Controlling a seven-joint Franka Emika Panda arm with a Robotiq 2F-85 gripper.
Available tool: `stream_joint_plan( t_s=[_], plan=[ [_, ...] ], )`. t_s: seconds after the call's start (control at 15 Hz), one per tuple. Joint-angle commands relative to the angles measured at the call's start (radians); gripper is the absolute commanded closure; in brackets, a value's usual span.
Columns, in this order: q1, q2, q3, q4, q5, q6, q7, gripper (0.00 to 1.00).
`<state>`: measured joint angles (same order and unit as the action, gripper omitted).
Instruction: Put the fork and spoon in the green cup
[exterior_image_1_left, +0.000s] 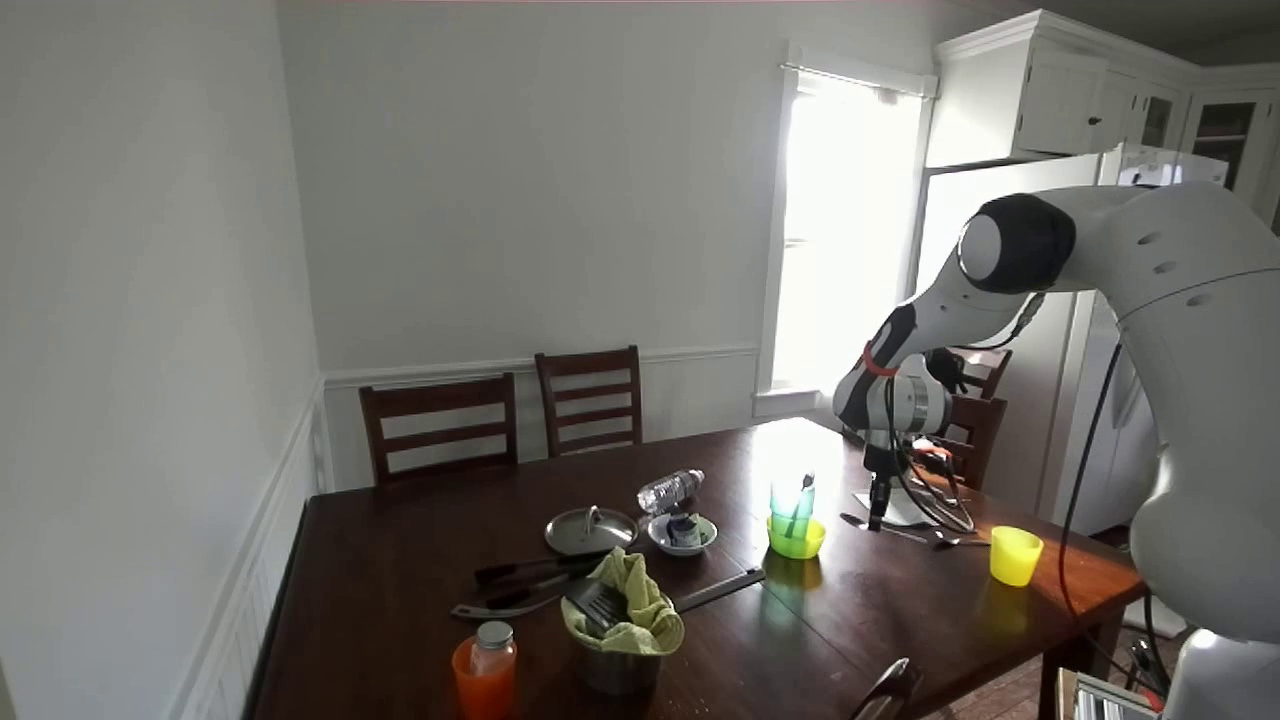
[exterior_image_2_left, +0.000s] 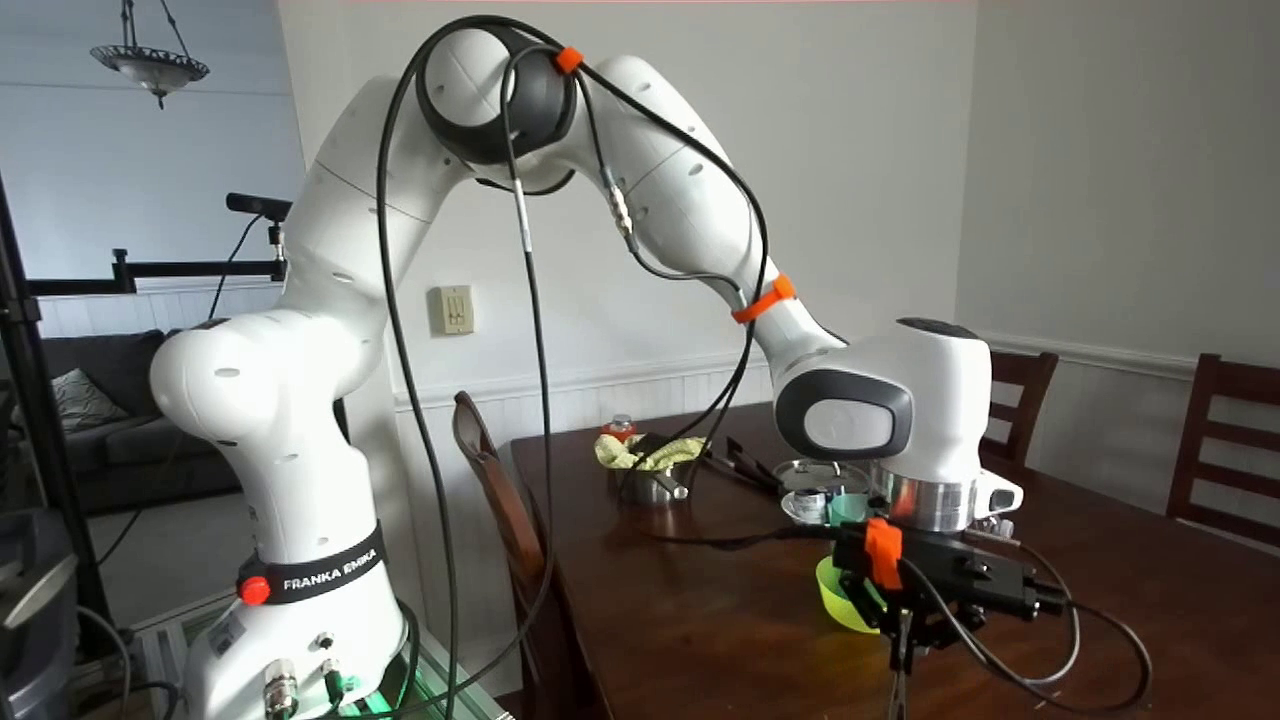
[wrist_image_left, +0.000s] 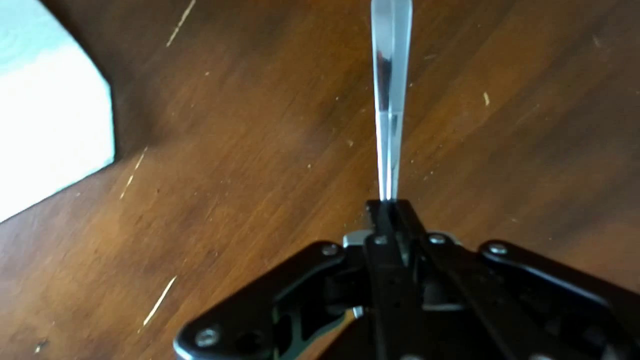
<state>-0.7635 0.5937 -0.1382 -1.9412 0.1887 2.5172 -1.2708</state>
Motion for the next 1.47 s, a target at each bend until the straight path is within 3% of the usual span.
stream_joint_plan(
  t_s=[0.0,0.53,1.07,1.4],
  plan=[
    [-0.03,-0.113,0.031,-0.055,-0.008,-0.02,-0.085,0.98],
    [-0.024,-0.29,0.04,-0.091,0.084,-0.11,-0.255,0.98],
    [0.021,-0.392,0.007,-0.107,0.279,-0.253,-0.378,0.98],
    [0.057,-0.401,-0.002,-0.127,0.411,-0.272,-0.472,0.98]
  ],
)
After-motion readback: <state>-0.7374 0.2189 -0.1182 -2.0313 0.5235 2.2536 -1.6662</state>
